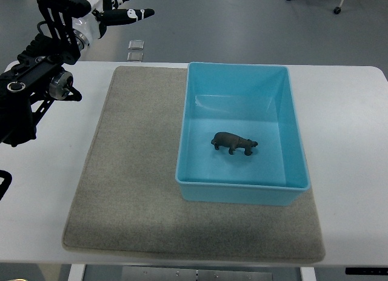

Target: Place brown hippo in blue box with left hand

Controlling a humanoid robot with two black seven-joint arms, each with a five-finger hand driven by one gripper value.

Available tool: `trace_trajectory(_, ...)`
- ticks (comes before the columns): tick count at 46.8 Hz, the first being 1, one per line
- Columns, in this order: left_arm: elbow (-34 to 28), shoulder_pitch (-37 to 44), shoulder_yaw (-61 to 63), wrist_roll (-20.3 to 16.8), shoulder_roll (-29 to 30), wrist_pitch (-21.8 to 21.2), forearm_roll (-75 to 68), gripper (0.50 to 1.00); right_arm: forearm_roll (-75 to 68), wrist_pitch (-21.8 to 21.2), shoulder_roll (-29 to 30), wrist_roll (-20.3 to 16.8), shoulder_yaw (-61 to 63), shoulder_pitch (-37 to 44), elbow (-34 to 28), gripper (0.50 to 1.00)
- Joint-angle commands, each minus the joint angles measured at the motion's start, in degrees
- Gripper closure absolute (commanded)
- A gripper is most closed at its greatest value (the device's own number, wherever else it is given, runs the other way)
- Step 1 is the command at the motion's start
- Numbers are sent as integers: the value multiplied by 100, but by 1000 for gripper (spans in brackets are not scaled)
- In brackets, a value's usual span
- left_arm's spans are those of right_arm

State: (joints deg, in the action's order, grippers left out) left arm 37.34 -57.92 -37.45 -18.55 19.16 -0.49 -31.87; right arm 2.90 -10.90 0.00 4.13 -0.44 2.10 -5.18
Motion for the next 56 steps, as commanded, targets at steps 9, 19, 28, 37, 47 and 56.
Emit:
trace_trajectory(9,-790,70,-7,-8,9,23,384,506,0,0,0,0,0,1,0,564)
trace_trajectory(19,-913,254,-7,0,9,31,796,506,0,0,0,0,0,1,0,564)
trace_trajectory(28,-913,351,1,0,9,102,1684,504,0,0,0,0,0,1,0,564)
trace_trajectory(37,-913,483,-25,-8,0,111,2044,504,0,0,0,0,0,1,0,564)
trace_trajectory(47,-913,492,-25,-35,0,233,2317,504,0,0,0,0,0,1,0,564)
trace_trajectory(56,-896,483,-16,-35,-9,242,2326,504,0,0,0,0,0,1,0,564)
